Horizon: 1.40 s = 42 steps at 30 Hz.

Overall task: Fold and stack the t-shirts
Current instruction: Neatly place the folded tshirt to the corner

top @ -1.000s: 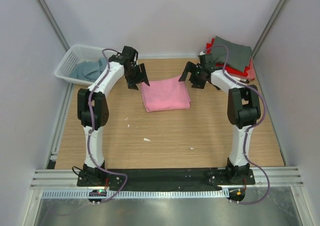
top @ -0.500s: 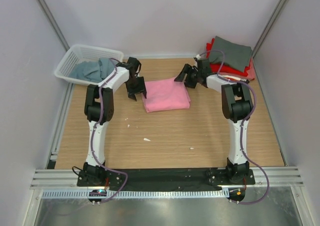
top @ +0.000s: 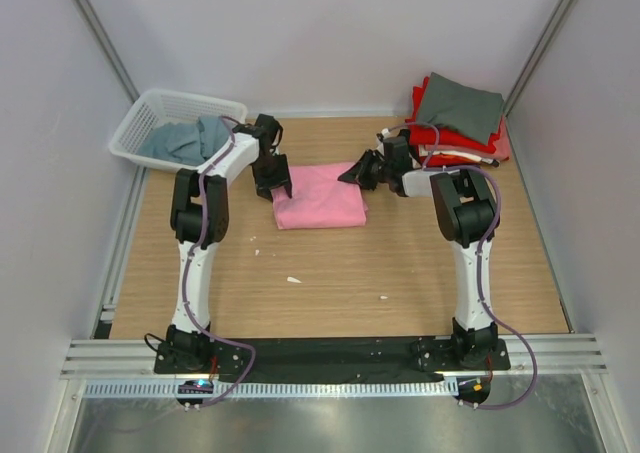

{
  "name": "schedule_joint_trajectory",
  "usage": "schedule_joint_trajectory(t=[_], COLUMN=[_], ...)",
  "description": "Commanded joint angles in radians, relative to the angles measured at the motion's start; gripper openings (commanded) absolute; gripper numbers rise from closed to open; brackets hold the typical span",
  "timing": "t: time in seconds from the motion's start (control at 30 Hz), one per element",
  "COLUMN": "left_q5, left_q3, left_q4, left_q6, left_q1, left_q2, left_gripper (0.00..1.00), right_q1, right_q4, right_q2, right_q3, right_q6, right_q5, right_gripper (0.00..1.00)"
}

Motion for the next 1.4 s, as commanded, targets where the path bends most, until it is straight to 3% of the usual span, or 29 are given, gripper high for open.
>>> schedule_joint_trajectory(t=[0.0, 0.2, 0.43, 0.67, 0.93, 1.2, 1.37], left_q5=[-0.032, -0.098, -0.123, 0.017, -0.027, -0.040, -0.032], left_q3=[-0.013, -0.119, -0.501, -0.853, -1.024, -1.026, -1.030], left_q4=[-0.023, -0.057, -0.008, 0.096, 0.141, 0.155, 0.164], left_q6=[0.022, 0.060, 0.068, 0.045, 0.059, 0.054, 0.053], left_q1=[-0.006, -0.029, -0.034, -0.034, -0.035, -0.034, -0.034], left_q2=[-0.032, -0.278, -0.721, -1.111, -1.280, -1.284, -1.292], left_gripper=[0.54, 0.61, 0.63, 0.64, 0.64, 0.63, 0.63], right_q1=[0.015, -0.008, -0.028, -0.043, -0.078, -0.123, -0.157], right_q4=[-0.092, -0.202, -0.391, -0.488, -0.655, -0.845, -0.971], right_q2=[0.015, -0.101, -0.186, -0.226, -0.220, -0.167, -0.082], right_q3=[-0.029, 0.040, 0.168, 0.286, 0.500, 0.769, 1.022], right_q6=[0.004, -0.032, -0.077, -0.095, -0.147, -0.256, -0.296], right_q5=[0.013, 0.047, 0.082, 0.105, 0.137, 0.165, 0.176], right_gripper=[0.02, 0.01, 0.01, 0.01, 0.01, 0.01, 0.01])
